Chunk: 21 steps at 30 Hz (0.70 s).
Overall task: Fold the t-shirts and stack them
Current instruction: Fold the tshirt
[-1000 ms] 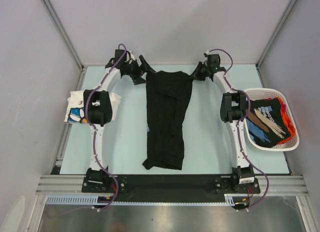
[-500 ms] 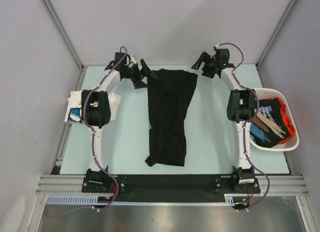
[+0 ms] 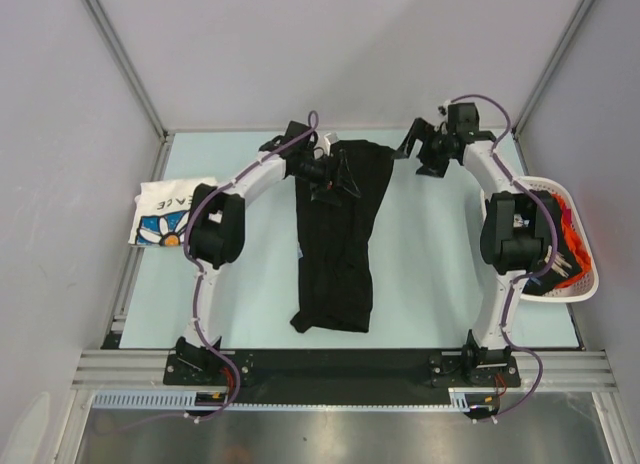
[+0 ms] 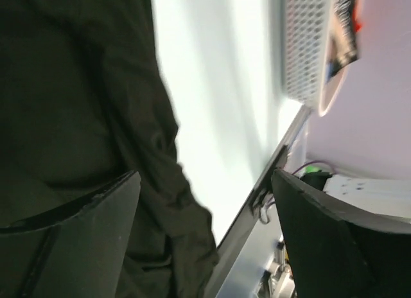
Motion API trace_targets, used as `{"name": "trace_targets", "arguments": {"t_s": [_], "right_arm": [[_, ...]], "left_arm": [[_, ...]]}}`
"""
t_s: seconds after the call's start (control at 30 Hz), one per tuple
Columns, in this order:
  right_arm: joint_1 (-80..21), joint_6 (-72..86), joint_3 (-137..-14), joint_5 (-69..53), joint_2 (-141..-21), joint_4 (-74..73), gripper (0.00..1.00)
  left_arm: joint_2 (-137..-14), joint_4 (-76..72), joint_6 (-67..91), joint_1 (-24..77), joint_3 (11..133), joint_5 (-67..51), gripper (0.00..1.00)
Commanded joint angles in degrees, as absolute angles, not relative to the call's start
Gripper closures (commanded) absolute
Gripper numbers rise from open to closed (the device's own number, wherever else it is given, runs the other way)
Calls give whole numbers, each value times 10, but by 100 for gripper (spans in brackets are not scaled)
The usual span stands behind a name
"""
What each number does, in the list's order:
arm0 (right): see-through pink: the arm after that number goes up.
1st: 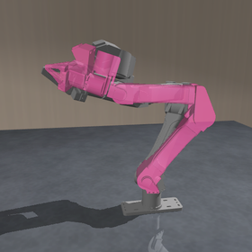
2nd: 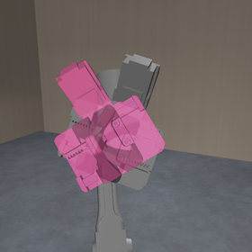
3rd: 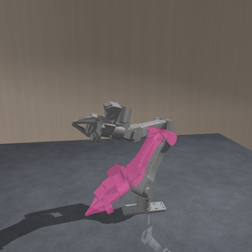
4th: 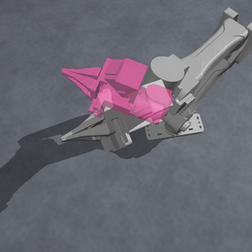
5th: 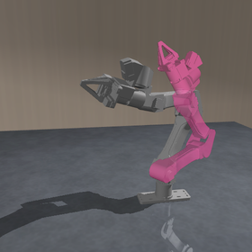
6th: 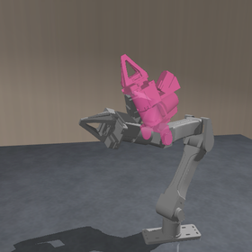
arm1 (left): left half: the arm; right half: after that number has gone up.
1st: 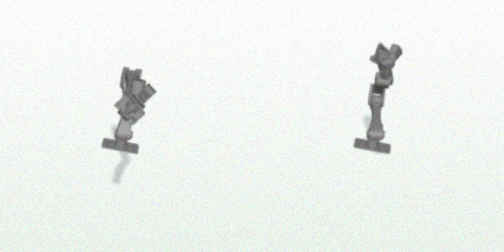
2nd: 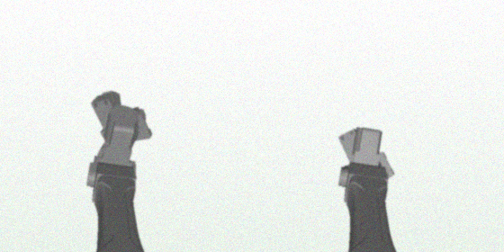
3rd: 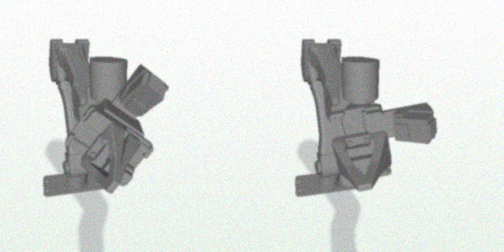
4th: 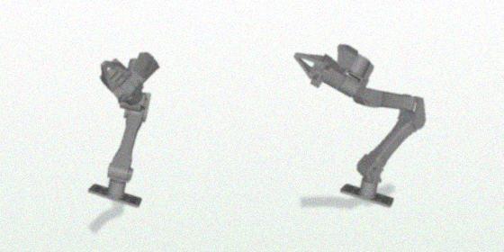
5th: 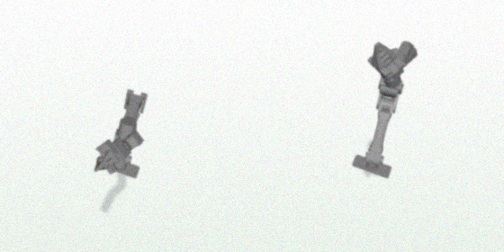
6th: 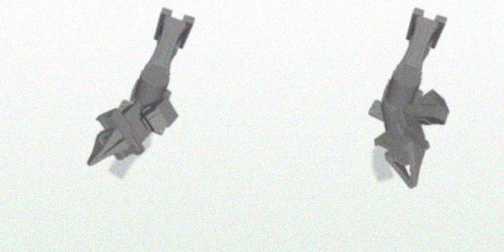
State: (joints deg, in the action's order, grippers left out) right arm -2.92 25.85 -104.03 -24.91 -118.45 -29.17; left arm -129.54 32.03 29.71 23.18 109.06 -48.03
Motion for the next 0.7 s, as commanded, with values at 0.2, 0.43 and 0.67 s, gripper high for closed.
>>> {"name": "trace_targets", "arguments": {"t_s": [0.2, 0.43, 0.67], "right_arm": [[-69, 254, -857, -251, -1068, -356, 0], [-77, 270, -827, -249, -1054, -357, 0], [-82, 272, -828, -250, -1064, -359, 0]], "left_arm": [[-1233, 462, 113, 272, 986, -362, 10], [-1270, 456, 117, 273, 1032, -409, 18], [-1270, 458, 127, 276, 1068, -421, 18]]}}
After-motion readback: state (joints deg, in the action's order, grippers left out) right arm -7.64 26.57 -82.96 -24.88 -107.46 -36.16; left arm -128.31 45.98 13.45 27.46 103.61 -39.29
